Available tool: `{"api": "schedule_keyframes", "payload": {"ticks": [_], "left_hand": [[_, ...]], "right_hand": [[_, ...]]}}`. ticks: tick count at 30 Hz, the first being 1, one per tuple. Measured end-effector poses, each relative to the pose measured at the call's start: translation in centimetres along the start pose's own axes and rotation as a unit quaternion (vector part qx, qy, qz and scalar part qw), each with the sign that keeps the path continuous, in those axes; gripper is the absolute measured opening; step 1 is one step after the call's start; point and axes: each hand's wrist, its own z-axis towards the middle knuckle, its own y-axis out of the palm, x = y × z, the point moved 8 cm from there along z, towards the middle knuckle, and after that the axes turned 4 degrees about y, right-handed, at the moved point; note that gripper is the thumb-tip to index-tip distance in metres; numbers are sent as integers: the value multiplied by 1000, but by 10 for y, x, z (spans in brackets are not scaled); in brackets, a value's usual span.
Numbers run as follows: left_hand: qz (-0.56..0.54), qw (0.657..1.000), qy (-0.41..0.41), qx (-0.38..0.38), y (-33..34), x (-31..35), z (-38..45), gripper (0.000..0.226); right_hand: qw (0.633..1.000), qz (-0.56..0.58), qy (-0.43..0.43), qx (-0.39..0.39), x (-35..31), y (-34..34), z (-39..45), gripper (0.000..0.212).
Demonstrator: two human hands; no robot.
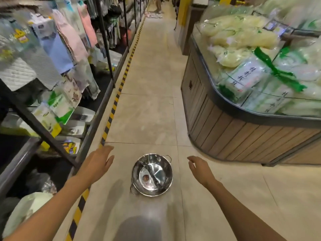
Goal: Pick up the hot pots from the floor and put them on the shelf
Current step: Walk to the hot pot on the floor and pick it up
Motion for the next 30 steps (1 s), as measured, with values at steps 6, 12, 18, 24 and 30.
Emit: {"api": "schedule_keyframes", "payload": {"ticks": [6,12,18,24,30], "left_hand": [[-42,998,-28,-24,207,-76,96,46],[-58,997,-46,-21,421,-143,167,49],[-82,991,-86,-57,589,-205,194,58],[-124,984,-100,-76,630,-220,188,54],[-173,985,-12,-19,617,-206,197,48]], "right_hand": [[1000,1,28,8,100,143,129,38],[999,-8,28,16,201,300,236,42],[999,-4,48,21,278,426,299,31],[997,47,56,-1,302,459,297,34],[998,50,45,12,301,458,301,37]]}}
